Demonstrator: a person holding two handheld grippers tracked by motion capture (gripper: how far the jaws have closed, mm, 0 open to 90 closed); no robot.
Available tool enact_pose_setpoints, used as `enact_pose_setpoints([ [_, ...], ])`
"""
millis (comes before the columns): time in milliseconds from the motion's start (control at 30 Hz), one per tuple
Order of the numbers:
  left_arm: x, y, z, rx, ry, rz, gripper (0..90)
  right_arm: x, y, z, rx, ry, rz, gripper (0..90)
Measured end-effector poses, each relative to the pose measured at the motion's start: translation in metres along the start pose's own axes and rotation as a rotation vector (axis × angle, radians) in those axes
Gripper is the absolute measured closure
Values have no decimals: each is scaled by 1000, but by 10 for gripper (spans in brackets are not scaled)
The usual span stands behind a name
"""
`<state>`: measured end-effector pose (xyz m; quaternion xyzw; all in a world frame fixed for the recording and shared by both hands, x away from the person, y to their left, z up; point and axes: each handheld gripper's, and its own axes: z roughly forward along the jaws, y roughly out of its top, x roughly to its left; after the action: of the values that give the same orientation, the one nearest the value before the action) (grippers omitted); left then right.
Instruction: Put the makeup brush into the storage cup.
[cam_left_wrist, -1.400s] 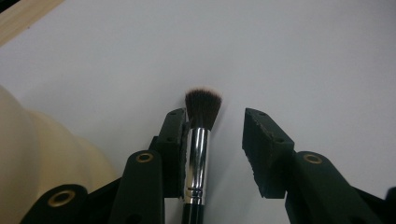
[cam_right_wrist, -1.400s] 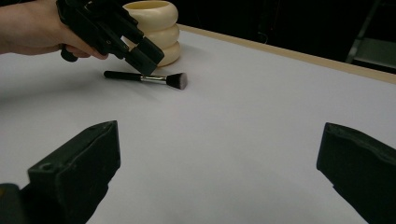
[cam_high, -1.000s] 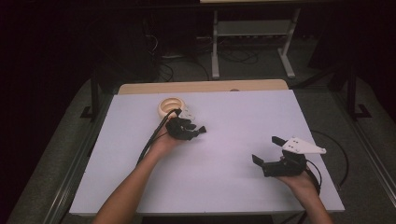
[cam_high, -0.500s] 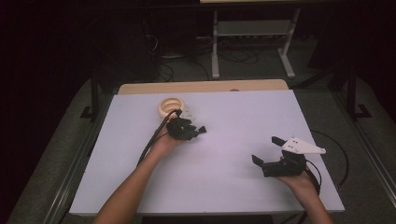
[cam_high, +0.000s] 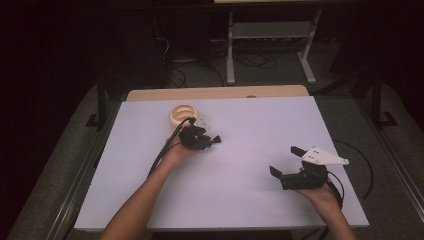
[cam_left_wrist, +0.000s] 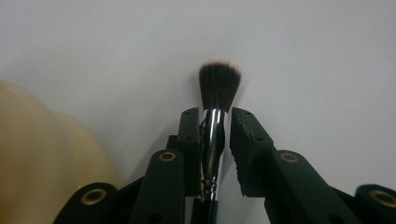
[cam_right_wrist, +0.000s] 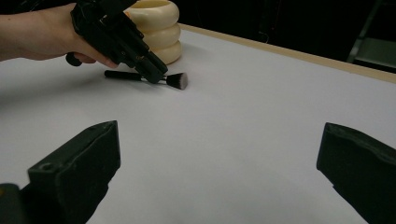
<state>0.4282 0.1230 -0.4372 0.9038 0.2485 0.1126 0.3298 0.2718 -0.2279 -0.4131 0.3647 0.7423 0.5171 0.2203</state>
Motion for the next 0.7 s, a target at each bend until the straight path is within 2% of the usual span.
enact_pose_setpoints([
  [267, -1, 1, 1, 24, -17, -8, 745, 0, 0, 0, 0, 3, 1, 0],
  [600, -1, 10, 3, 110, -45, -1, 746, 0, 0, 0, 3, 7, -1, 0],
  [700, -2, 11, 3, 120, -50, -4, 750, 0, 0, 0, 5, 10, 5, 0],
])
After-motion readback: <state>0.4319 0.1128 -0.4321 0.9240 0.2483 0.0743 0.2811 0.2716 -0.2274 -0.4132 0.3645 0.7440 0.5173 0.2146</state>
